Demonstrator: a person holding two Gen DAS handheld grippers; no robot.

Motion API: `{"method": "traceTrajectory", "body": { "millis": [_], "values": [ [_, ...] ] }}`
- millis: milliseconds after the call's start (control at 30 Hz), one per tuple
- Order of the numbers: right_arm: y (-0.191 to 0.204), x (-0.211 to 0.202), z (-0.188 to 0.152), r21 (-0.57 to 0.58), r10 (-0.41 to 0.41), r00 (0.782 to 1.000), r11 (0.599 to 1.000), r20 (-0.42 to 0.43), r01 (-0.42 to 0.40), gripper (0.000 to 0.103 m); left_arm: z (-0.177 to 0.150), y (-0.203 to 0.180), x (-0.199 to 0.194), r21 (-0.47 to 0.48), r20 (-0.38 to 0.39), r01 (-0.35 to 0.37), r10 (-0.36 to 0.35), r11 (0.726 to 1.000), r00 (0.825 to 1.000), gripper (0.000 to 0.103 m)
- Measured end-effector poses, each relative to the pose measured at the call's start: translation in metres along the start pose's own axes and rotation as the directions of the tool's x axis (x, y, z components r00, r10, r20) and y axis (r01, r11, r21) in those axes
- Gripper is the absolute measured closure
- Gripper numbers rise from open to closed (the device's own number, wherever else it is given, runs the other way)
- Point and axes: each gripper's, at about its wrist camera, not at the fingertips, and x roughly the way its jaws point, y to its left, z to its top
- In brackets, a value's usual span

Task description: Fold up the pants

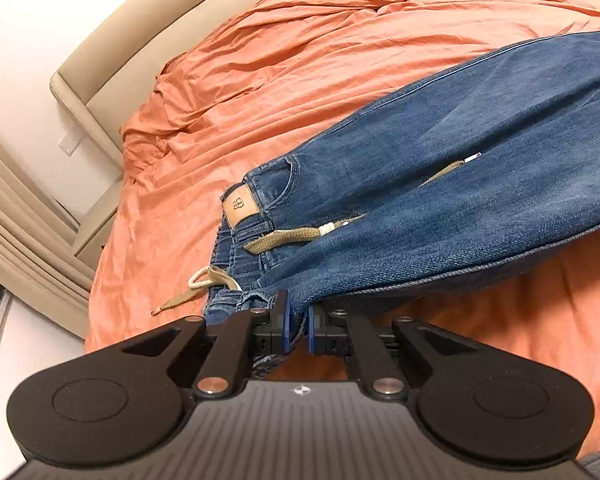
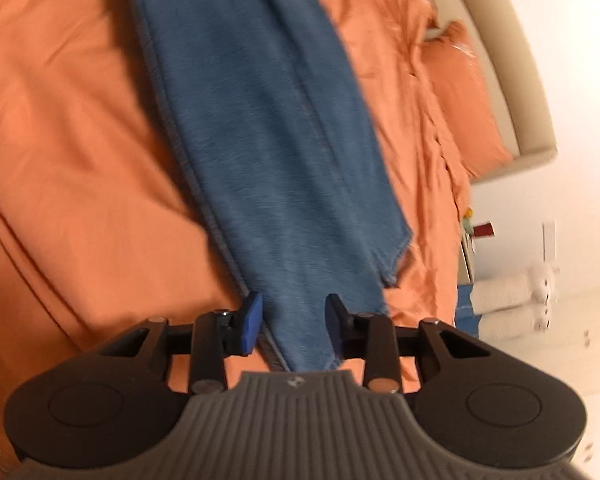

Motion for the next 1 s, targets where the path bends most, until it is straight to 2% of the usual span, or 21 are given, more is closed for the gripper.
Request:
{"method": "traceTrajectory", "body": {
  "millis": [167, 200, 233, 300, 367, 533, 600, 800, 1000],
  "values": [
    [0.018, 0.023, -0.003, -0.113, 0.035, 0.999, 0.993, -0.021, -0.037, 0.077, -0.002, -0.003, 0.004, 0.013, -0.010, -0.001, 0.001, 1.000, 1.000, 0.094],
    [0.020, 0.026, -0.004, -0.137, 0.039, 0.999, 0.990, -0.026, -0.042, 0.080, -0.002, -0.002, 0.004, 0.010, -0.009, 0.000, 0.000, 1.000, 1.000, 0.094],
    [0.021, 0.031, -0.005, -0.158, 0.040, 0.999, 0.986, -0.030, -0.044, 0.090, -0.002, -0.001, 0.005, 0.002, -0.006, 0.002, -0.002, 1.000, 1.000, 0.094],
    [0.021, 0.032, -0.007, -0.173, 0.037, 0.999, 0.984, -0.037, -0.043, 0.098, -0.001, 0.001, 0.005, -0.024, 0.003, 0.004, -0.004, 1.000, 1.000, 0.094],
    [0.021, 0.028, -0.010, -0.180, 0.025, 0.999, 0.983, -0.033, -0.031, 0.103, -0.002, 0.003, 0.004, -0.060, 0.015, 0.005, -0.004, 0.998, 1.000, 0.094],
    [0.019, 0.016, -0.010, -0.192, -0.044, 0.999, 0.980, -0.006, 0.042, 0.103, -0.004, 0.006, 0.001, -0.130, 0.056, -0.016, 0.023, 0.991, 0.998, 0.094],
    [0.015, 0.013, -0.007, -0.184, -0.107, 0.994, 0.977, 0.006, 0.107, 0.103, -0.002, 0.009, -0.001, -0.158, 0.077, -0.031, 0.043, 0.987, 0.996, 0.094],
    [-0.042, 0.010, 0.018, -0.017, -0.212, 0.977, 0.977, -0.008, 0.212, 0.103, 0.035, 0.028, -0.005, -0.225, 0.139, -0.066, 0.099, 0.972, 0.985, 0.094],
    [-0.107, 0.037, 0.048, 0.043, -0.249, 0.968, 0.967, -0.031, 0.250, 0.103, 0.088, 0.044, 0.022, -0.231, 0.148, -0.097, 0.133, 0.968, 0.980, 0.094]
  ]
}}
